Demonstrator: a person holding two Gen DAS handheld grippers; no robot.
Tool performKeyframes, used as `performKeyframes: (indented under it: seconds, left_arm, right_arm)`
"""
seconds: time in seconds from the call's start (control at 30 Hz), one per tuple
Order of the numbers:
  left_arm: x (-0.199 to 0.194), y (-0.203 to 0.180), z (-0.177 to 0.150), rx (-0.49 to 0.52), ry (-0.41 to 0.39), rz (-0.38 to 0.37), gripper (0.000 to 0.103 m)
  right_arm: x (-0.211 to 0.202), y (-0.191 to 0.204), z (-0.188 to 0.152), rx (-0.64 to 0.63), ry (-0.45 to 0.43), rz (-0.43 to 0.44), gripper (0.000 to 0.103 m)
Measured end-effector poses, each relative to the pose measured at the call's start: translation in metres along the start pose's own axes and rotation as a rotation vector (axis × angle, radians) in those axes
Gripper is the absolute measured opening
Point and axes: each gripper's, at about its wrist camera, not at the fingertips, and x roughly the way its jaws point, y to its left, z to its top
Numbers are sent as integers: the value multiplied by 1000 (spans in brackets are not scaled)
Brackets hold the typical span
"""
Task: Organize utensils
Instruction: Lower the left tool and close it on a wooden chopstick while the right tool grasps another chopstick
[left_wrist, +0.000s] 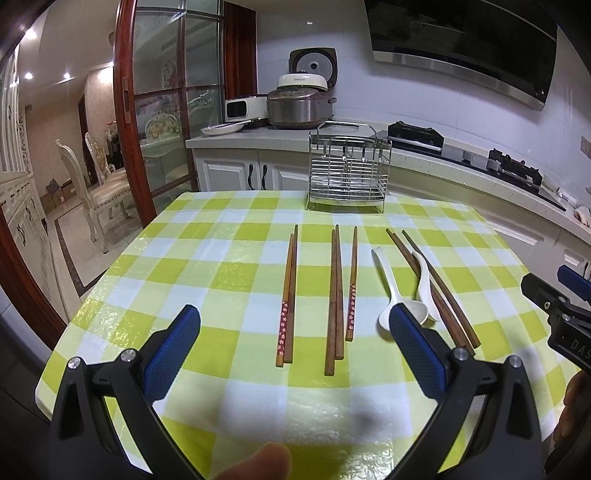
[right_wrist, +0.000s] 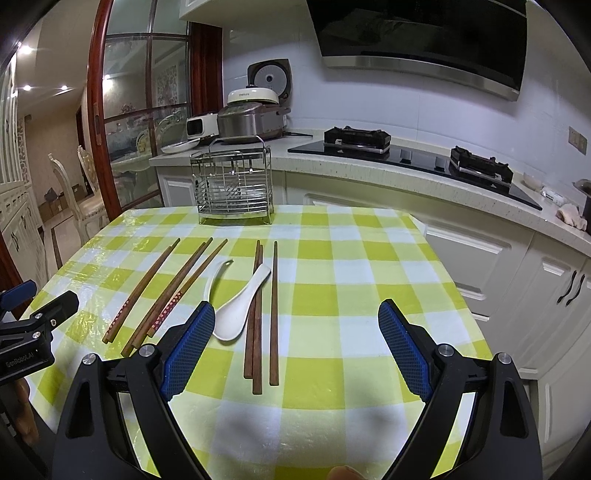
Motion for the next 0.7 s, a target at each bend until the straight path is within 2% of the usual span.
performKeyframes:
  seconds: [0.13, 0.2, 0.27, 0.37, 0.43, 0.5, 0.57, 0.7]
  left_arm:
    - [7, 0, 2, 6, 9, -6, 99]
    - [13, 1, 6, 13, 23, -24, 99]
    - [27, 7, 16, 8, 70, -77, 99]
    - [53, 18, 36, 6, 131, -142, 99]
    - [77, 25, 52, 9, 182, -164, 99]
    - [100, 28, 63, 17, 231, -155, 97]
    - [121, 30, 71, 36, 262, -150, 85]
    - [163, 32, 78, 59, 338, -162, 71]
  right_arm:
    - [8, 1, 2, 3, 19, 12, 85]
    - [18, -3, 7, 29, 54, 57, 85]
    - [29, -9, 16, 69, 95, 105, 85]
    - [65, -20, 37, 109, 211, 167, 85]
    - [88, -23, 48, 101, 255, 151, 85]
    - [118, -22, 60, 68, 312, 139, 85]
    - [141, -22, 68, 65, 358, 149, 85]
    - [182, -16, 80, 29, 417, 150, 84]
